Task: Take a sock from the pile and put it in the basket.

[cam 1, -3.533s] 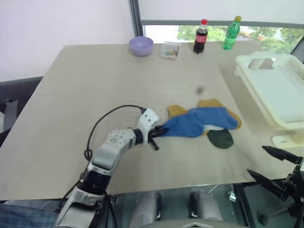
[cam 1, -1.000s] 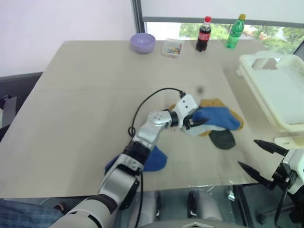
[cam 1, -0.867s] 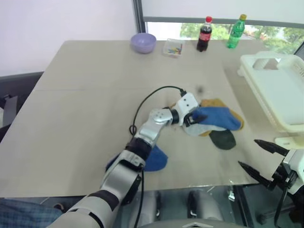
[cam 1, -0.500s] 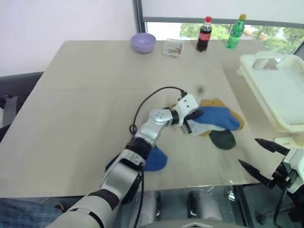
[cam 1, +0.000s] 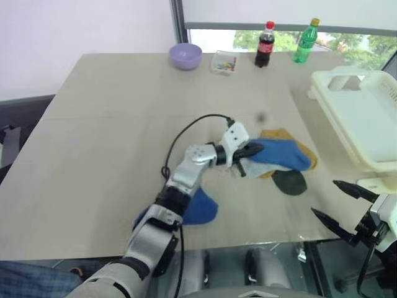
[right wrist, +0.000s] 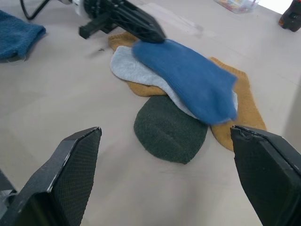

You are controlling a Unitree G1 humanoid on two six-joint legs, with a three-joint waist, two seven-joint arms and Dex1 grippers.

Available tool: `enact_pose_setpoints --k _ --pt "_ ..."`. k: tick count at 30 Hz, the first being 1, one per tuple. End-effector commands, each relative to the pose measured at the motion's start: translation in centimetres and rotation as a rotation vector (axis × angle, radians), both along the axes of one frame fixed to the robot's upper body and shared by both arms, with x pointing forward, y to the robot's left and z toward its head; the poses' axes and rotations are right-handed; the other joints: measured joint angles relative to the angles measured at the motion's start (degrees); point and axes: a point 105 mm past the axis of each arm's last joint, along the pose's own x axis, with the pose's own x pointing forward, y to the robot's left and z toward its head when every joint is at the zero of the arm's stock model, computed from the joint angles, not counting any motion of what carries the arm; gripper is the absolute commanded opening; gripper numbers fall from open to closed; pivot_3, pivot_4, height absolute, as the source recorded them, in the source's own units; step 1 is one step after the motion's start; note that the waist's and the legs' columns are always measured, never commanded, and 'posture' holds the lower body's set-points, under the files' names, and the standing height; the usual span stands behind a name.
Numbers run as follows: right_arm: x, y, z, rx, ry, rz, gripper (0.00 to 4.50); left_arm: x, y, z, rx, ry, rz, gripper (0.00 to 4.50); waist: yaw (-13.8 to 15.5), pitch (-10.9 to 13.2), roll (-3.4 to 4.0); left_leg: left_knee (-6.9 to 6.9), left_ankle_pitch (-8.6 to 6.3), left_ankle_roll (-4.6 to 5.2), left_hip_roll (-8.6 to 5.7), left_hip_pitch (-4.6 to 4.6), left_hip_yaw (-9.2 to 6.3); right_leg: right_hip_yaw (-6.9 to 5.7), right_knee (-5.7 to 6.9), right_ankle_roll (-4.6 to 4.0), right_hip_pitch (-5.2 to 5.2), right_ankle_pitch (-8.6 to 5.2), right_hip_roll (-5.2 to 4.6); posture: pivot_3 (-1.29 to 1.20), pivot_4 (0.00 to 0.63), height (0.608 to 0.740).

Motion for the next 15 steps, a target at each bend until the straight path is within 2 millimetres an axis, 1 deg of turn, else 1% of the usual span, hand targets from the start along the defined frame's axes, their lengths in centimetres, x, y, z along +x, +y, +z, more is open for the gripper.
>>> enact_pose_setpoints --k 1,5,10,12,14,15 --pt "-0.1 0.1 0.5 -0.004 -0.028 0.012 4.5 -0.5 0.9 1.5 -0.014 -0.041 -0.011 0.04 0.1 0.0 0.0 0.0 0.0 0.0 0.0 0.0 0.0 0.0 0.0 0.0 0.0 0.0 0.0 0.0 0.15 0.74" --pt "-0.1 0.2 0.4 -0.003 -0.027 0.016 4.5 -0.9 3.5 1.2 0.014 -0.024 0.031 0.04 0.0 0.0 0.02 0.05 0.0 0.0 0.0 -0.02 0.02 0.02 -0.01 -0.03 0.01 -0.02 -0.03 0.0 0.15 0.74" --pt "0.0 0.2 0.5 -0.004 -0.026 0.022 4.5 -2.4 7.2 0.2 0.07 0.033 0.062 0.04 0.0 0.0 0.04 0.04 0.05 -0.09 0.02 0.0 0.02 0.02 0.0 -0.02 0.01 -0.01 -0.02 0.0 0.15 0.74" --pt "0.0 0.2 0.5 -0.005 -0.027 0.024 4.5 -3.1 9.0 -0.4 0.094 0.065 0.087 0.04 -0.1 0.0 0.05 0.05 0.05 -0.08 0.02 0.01 0.02 0.03 0.0 -0.06 0.01 -0.03 -0.02 0.0 0.15 0.74" --pt "0.1 0.1 0.5 -0.005 -0.028 0.025 4.5 -3.4 10.3 -0.9 0.112 0.084 0.115 0.04 -0.1 0.0 0.06 0.05 0.05 -0.09 0.02 0.02 0.03 0.03 0.01 -0.1 0.01 -0.06 -0.02 0.0 0.15 0.74" --pt "0.2 0.2 0.5 -0.003 -0.027 0.03 4.5 -3.4 11.7 -1.7 0.138 0.092 0.149 0.04 -0.1 0.0 0.07 0.05 0.04 -0.08 0.03 0.03 0.03 0.04 0.01 -0.11 0.01 -0.07 -0.02 0.0 0.15 0.74"
